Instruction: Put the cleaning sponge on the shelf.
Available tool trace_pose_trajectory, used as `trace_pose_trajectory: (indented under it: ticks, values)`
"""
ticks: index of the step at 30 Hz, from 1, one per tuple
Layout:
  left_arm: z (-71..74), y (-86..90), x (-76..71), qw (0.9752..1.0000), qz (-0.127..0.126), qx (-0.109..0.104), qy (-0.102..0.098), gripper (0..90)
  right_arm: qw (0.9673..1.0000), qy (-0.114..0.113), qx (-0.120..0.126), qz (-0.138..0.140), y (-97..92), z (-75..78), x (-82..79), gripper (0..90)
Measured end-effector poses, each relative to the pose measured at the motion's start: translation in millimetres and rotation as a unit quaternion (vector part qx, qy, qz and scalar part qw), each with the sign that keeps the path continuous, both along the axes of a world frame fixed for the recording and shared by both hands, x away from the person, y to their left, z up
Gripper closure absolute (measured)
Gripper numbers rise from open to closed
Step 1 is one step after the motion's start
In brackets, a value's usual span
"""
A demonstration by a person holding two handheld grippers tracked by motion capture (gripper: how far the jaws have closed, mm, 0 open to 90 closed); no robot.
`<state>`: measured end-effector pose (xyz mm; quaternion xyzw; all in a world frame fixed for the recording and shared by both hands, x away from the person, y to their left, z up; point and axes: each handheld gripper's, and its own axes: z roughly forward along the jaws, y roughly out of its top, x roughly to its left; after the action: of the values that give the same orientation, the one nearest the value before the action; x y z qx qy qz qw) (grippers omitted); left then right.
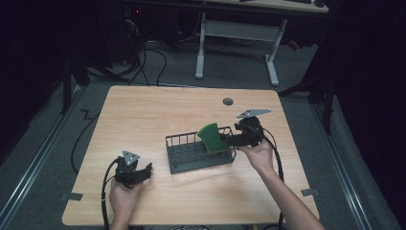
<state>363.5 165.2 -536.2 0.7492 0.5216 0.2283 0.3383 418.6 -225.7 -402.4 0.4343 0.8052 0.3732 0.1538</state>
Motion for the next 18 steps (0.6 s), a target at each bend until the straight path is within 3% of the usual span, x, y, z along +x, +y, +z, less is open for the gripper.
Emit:
trace_pose_trajectory:
  ticks: [9,18]
  values:
    - [0.0,0.0,0.0,1.0,0.0,0.0,0.0,31.9,0.9995,-0.012,0.009,-0.029,-32.2,15.8,-20.1,23.1]
    - [0.0,0.0,0.0,1.0,0.0,0.0,0.0,31.9,0.9979,-0.017,0.018,-0.061,-65.9,17.6,-38.3,23.7]
